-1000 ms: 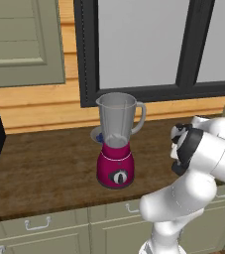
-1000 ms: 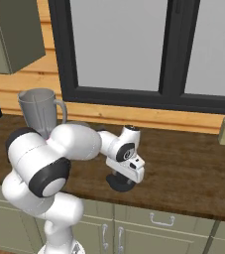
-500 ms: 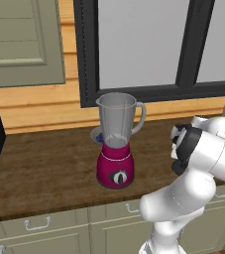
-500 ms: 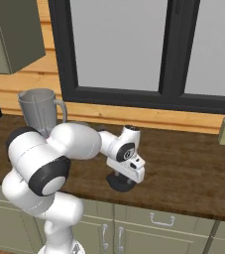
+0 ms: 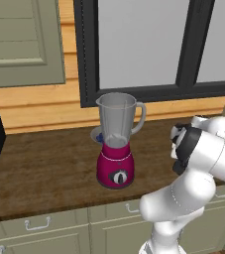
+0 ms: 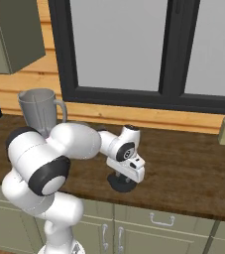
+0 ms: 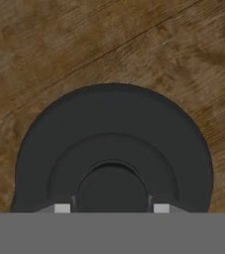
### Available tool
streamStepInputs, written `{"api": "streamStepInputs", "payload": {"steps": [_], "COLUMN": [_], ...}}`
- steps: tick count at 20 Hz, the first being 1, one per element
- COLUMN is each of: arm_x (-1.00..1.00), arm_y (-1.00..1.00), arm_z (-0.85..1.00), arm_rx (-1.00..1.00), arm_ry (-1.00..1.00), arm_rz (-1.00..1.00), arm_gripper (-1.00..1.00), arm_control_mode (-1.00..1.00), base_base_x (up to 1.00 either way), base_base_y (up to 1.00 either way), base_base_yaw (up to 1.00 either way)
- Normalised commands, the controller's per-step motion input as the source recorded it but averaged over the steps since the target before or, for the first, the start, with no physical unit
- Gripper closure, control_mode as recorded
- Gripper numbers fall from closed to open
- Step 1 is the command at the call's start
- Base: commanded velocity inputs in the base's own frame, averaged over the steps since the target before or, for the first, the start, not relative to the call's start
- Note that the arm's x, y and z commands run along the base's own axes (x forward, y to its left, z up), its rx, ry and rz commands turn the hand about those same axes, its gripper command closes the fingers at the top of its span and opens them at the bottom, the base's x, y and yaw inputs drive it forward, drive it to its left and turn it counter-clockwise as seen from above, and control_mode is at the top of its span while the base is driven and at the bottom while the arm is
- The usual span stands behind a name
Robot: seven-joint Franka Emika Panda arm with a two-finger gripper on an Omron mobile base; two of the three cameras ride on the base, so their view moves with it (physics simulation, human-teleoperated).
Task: Close the lid blender by securely placing the lid on top.
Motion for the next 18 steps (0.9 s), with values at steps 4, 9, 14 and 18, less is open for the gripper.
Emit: {"api": "streamStepInputs", "payload": {"steps": [4,9,14,18], "arm_x": [0.0,-0.03,-0.06,-0.04], "arm_y": [0.03,0.14,0.0,0.11], "arm_z": [0.05,0.69,0.95,1.0], "arm_rx": [0.0,0.0,0.0,-0.02], "arm_ry": [-0.03,-0.21,-0.15,-0.18], "arm_rz": [-0.02,-0.02,-0.03,-0.04], "arm_gripper": [1.0,1.0,1.0,1.0], "arm_control_mode": [-1.0,-1.0,-1.0,-1.0], "base_base_x": [0.0,0.0,0.0,0.0], "base_base_y": [0.0,0.0,0.0,0.0], "base_base_yaw": [0.0,0.0,0.0,0.0]}}
